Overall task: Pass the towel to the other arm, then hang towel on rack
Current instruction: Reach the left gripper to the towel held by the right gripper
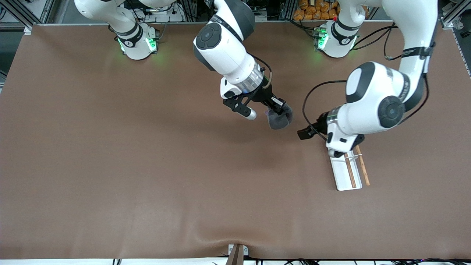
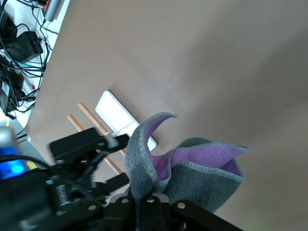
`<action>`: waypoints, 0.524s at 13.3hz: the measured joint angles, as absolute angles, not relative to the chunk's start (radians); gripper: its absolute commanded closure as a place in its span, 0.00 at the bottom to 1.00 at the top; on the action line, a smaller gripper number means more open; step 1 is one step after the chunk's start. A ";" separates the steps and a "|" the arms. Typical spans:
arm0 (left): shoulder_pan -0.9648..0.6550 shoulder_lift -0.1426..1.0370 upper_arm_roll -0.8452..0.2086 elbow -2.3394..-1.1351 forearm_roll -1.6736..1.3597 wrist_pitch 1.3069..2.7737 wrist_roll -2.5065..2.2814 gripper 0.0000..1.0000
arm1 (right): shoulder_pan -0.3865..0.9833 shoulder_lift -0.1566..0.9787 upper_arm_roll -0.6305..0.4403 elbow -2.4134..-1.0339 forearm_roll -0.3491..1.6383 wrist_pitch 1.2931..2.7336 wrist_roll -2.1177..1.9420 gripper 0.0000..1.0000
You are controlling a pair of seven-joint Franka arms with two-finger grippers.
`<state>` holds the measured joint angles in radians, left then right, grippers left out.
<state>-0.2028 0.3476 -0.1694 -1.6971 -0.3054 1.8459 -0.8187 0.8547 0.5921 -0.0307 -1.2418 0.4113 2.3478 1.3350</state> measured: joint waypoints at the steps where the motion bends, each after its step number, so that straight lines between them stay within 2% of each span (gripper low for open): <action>1: -0.207 0.350 -0.172 -1.715 -0.321 1.846 -0.825 0.23 | 0.855 0.592 -0.031 -1.242 0.411 2.348 1.335 1.00; 2: -0.210 0.351 -0.173 -1.733 -0.342 1.846 -0.825 0.28 | 0.855 0.592 -0.031 -1.242 0.411 2.348 1.335 1.00; 7: -0.211 0.368 -0.173 -1.774 -0.460 1.846 -0.826 0.32 | 0.855 0.592 -0.031 -1.242 0.411 2.348 1.335 1.00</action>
<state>-0.2106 0.3679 -0.1733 -1.7740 -0.4603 1.8460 -0.8260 0.8548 0.5923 -0.0308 -1.2418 0.4113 2.3478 1.3350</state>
